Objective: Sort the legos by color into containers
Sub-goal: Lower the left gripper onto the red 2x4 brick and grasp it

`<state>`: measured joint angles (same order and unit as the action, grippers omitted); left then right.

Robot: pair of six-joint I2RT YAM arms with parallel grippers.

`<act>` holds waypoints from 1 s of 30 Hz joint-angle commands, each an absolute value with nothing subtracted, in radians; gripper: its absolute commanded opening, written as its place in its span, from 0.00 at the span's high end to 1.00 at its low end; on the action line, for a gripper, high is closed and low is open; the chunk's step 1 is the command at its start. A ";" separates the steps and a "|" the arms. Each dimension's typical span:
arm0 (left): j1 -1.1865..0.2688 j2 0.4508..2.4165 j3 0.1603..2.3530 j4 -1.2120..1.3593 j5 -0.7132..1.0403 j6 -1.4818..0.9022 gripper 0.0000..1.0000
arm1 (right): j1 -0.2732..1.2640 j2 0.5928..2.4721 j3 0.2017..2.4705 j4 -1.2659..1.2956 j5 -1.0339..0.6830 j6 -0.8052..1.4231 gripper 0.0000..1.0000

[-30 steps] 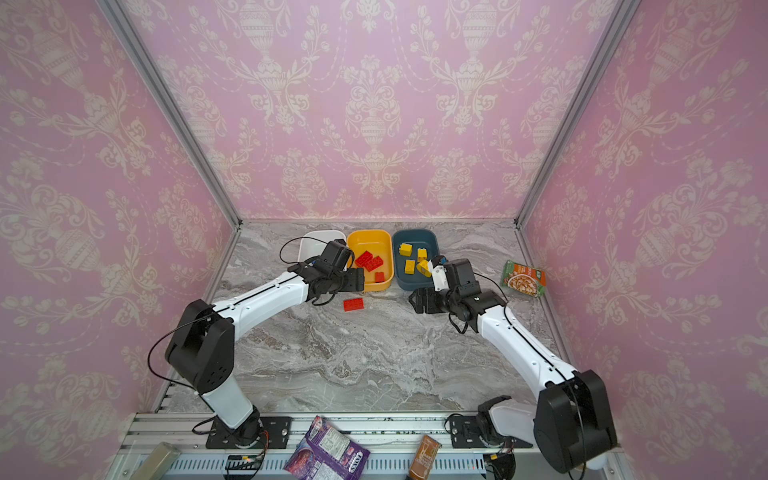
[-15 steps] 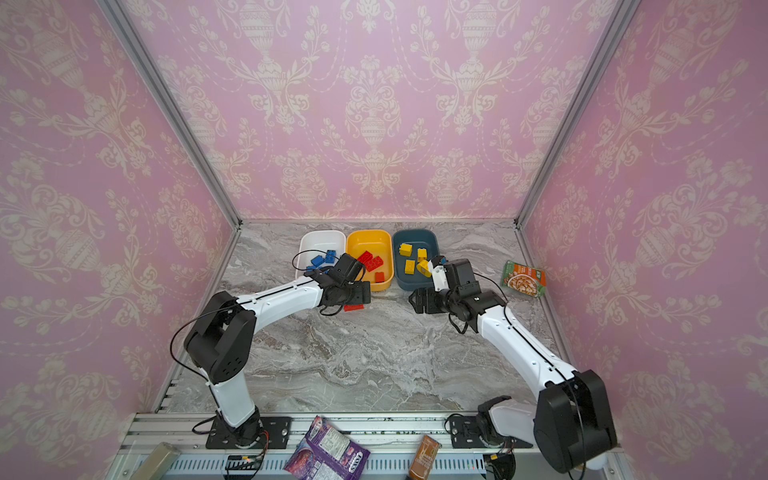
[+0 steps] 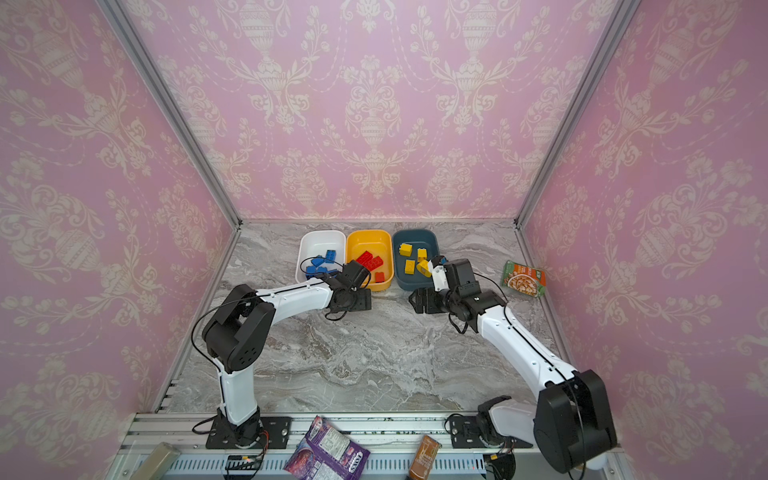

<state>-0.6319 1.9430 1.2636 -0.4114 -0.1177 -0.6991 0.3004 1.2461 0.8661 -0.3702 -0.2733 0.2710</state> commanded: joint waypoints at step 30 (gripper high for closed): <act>-0.687 1.886 1.278 -0.475 -0.245 -0.705 0.49 | 0.290 1.249 0.864 -0.354 -0.275 0.282 0.11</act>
<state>-0.6674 1.9579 1.2865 -0.4320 -0.1959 -0.7071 0.2947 1.2484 0.8665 -0.3546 -0.2733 0.2710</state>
